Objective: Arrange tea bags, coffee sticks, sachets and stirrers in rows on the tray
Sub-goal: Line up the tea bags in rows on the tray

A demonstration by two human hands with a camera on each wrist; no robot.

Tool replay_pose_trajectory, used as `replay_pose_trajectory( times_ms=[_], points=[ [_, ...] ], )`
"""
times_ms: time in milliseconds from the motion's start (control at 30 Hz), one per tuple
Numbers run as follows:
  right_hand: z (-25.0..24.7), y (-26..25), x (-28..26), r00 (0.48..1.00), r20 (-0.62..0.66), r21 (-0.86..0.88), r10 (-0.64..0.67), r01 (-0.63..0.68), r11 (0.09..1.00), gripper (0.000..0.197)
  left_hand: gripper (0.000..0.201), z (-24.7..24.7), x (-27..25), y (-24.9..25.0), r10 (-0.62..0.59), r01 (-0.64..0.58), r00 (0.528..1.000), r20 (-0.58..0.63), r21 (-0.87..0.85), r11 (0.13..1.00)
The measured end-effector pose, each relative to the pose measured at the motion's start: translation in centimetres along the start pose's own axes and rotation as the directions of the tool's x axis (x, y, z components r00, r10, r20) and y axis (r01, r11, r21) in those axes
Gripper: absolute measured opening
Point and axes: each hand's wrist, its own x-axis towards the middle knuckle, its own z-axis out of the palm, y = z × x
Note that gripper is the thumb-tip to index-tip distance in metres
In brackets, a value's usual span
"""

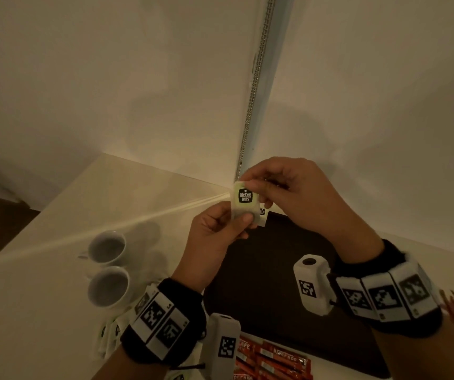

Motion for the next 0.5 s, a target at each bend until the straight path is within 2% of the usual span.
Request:
replay_pose_trajectory(
  times_ms=[33,100,167,267,333,400,500],
  points=[
    [-0.1,0.2,-0.1,1.000,0.022,0.032,0.008,-0.008,0.999,0.010,0.017,-0.1,0.0,0.0,0.012,-0.012,1.000,-0.001,0.053,0.999],
    [-0.4,1.1,-0.4,0.999,0.043,0.070,0.032,-0.035,0.997,0.010,0.036,-0.8,0.0,-0.2,0.001,0.000,1.000,-0.004,0.134,0.991],
    [-0.9,3.0,-0.5,0.996,0.006,0.047,0.089,-0.089,0.995,0.010,0.045,-2.0,-0.3,-0.4,-0.047,0.051,0.998,-0.031,0.142,0.989],
    [-1.3,8.0,-0.2,0.968,-0.081,-0.052,0.238,-0.242,0.969,0.009,0.024,-4.3,-1.3,-0.6,-0.076,0.092,0.991,-0.109,0.151,0.984],
    [-1.0,12.3,-0.1,0.917,-0.114,-0.089,0.381,-0.391,0.916,0.009,0.021,-5.7,-2.2,-0.6,-0.090,0.113,0.984,-0.155,0.149,0.982],
    [-0.2,16.3,-0.2,0.854,-0.117,-0.102,0.506,-0.517,0.850,0.007,0.032,-7.0,-3.2,-0.4,-0.093,0.121,0.982,-0.162,0.173,0.978],
    [1.3,20.8,-0.3,0.777,-0.088,-0.157,0.624,-0.629,0.761,0.008,0.053,-8.4,-4.4,-0.4,-0.104,0.140,0.978,-0.179,0.201,0.970]
  ],
)
